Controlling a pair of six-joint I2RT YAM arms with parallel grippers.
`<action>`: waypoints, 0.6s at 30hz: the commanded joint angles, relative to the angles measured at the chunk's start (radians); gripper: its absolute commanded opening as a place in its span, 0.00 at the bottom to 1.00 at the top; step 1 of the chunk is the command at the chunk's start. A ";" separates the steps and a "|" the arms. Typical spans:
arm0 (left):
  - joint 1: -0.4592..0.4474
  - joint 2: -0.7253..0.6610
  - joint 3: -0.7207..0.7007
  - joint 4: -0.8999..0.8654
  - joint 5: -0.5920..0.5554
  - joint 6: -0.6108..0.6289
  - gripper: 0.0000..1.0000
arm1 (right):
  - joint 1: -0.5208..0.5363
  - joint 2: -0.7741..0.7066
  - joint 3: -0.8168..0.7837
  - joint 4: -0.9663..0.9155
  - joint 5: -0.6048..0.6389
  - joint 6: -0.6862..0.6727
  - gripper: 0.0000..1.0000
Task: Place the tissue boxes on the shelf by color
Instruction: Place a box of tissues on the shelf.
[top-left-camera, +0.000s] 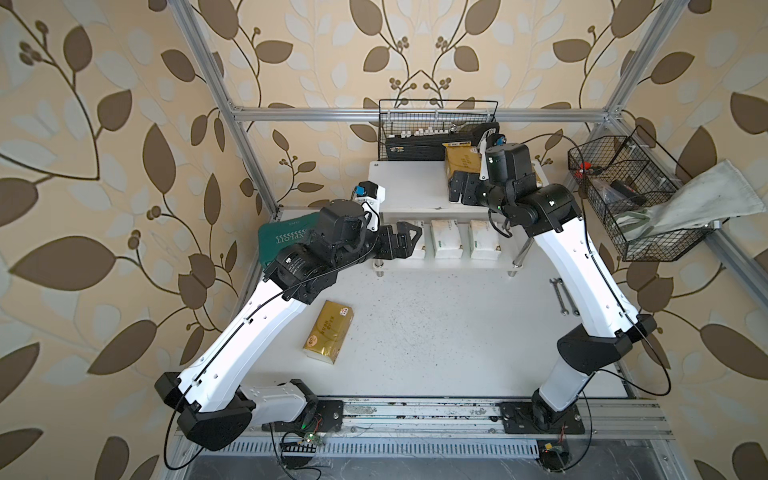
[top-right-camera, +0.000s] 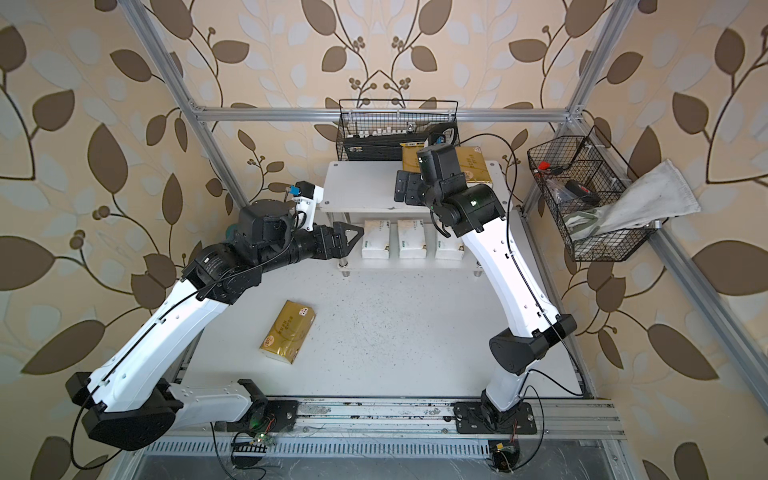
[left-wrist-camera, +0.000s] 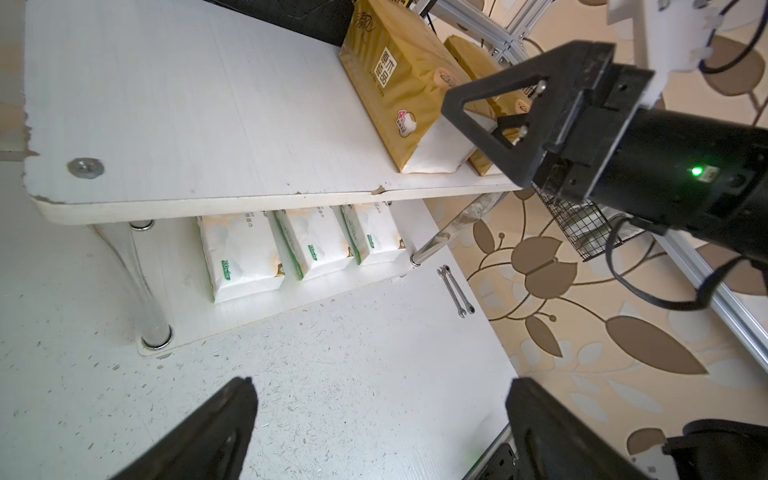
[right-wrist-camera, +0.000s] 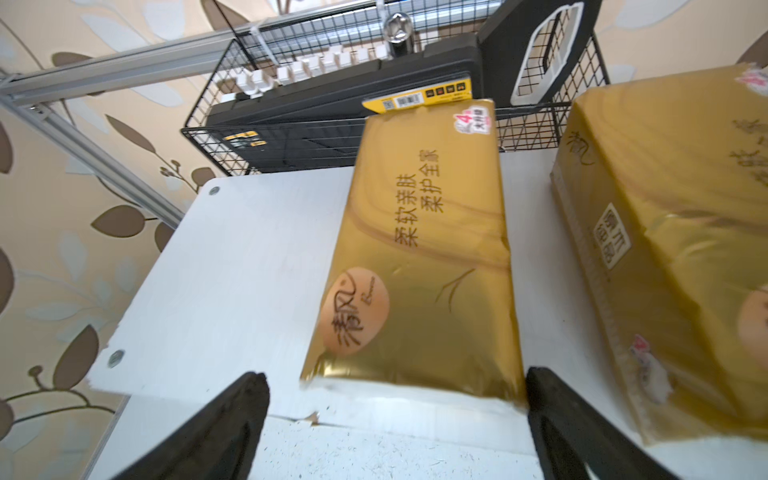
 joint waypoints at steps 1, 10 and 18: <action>0.010 -0.070 -0.050 0.032 -0.047 -0.017 0.99 | 0.055 -0.068 -0.023 0.037 0.022 -0.021 0.99; 0.010 -0.264 -0.283 -0.014 -0.267 -0.078 0.99 | 0.211 -0.193 -0.188 0.102 0.089 -0.034 0.99; 0.011 -0.388 -0.406 -0.093 -0.429 -0.129 0.99 | 0.235 -0.238 -0.295 0.136 0.082 -0.015 0.99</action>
